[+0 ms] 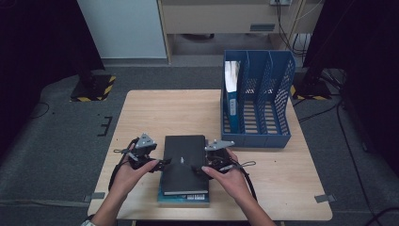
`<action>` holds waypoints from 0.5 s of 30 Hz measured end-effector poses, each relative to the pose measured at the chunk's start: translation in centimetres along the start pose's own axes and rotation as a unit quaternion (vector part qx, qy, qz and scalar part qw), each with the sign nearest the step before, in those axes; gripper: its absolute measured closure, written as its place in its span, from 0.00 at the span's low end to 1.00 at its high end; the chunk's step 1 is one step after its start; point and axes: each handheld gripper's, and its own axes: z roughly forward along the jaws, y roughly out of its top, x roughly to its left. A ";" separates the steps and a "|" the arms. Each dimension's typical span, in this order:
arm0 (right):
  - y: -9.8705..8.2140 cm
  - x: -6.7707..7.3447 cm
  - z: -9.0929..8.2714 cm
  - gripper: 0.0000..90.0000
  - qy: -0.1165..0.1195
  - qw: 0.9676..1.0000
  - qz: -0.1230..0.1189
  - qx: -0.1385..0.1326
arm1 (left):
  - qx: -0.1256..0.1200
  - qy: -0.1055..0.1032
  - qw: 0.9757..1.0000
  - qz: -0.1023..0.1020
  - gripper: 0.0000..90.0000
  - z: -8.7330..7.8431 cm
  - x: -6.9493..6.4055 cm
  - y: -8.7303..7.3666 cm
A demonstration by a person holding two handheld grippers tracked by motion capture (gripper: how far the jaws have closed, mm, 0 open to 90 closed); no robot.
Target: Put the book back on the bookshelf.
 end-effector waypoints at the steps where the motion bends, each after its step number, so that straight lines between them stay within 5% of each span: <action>1: 0.0 0.0 0.0 0.09 0.000 1.000 -0.001 -0.001 | 0.003 -0.003 1.000 -0.002 0.15 0.3 -0.1 0.0; 5: 0.0 0.0 0.0 0.09 0.001 1.000 -0.003 -0.001 | 0.022 -0.006 1.000 0.002 0.13 1.2 -0.4 -0.1; 10: 0.0 -0.1 0.1 0.09 0.005 1.000 -0.003 -0.001 | 0.020 -0.028 0.999 -0.022 0.12 1.6 -0.1 -0.4; 15: -0.1 -0.2 0.2 0.09 0.012 1.000 0.005 0.002 | 0.024 -0.047 0.998 -0.025 0.18 1.7 0.0 -0.2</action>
